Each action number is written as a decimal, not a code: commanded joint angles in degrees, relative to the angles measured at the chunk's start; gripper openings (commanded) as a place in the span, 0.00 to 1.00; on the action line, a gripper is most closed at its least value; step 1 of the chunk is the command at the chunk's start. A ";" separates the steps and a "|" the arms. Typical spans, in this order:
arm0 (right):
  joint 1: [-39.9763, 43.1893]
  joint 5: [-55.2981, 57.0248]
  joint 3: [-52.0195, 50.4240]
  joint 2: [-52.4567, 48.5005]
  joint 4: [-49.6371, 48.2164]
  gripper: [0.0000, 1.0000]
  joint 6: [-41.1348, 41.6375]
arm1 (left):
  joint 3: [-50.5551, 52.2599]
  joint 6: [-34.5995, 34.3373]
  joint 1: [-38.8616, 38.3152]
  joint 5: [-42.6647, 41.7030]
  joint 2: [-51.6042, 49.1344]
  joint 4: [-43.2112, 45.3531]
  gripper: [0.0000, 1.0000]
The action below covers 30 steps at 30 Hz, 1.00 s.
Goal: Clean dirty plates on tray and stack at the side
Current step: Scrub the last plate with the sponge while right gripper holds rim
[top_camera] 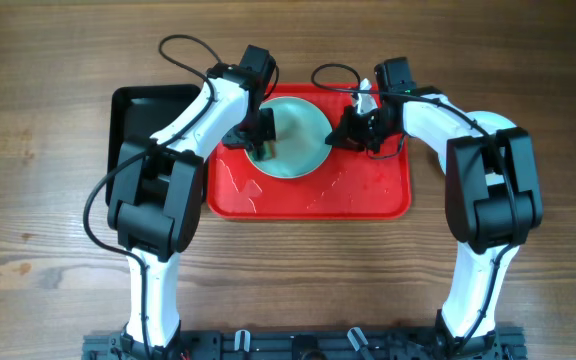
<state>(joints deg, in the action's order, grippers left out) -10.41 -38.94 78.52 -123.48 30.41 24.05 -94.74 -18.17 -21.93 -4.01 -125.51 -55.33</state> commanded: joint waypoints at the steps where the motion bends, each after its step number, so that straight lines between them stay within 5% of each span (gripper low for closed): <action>1: 0.55 3.08 -0.26 -2.23 0.17 0.04 0.11 | 0.98 18.29 -3.72 -19.50 -0.39 -1.16 0.04; 12: 0.55 3.06 -0.26 -2.23 0.15 0.04 0.09 | 0.98 22.95 -5.64 -21.11 -0.39 0.50 0.04; 15: 0.55 3.06 -0.28 -2.23 0.22 0.04 0.09 | 0.98 15.47 -4.57 -14.19 -0.39 3.08 0.04; 22: 0.55 3.06 -0.28 -2.23 0.20 0.04 0.09 | 0.98 -4.35 -3.39 16.13 -0.39 6.19 0.04; 30: 0.52 3.04 -0.28 -2.23 0.26 0.04 -0.07 | 0.98 -5.07 -3.93 18.45 -0.39 19.04 0.04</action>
<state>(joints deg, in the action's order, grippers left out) -9.96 -38.13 78.52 -123.48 30.37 25.43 -94.26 -20.45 -26.46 7.79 -125.51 -40.71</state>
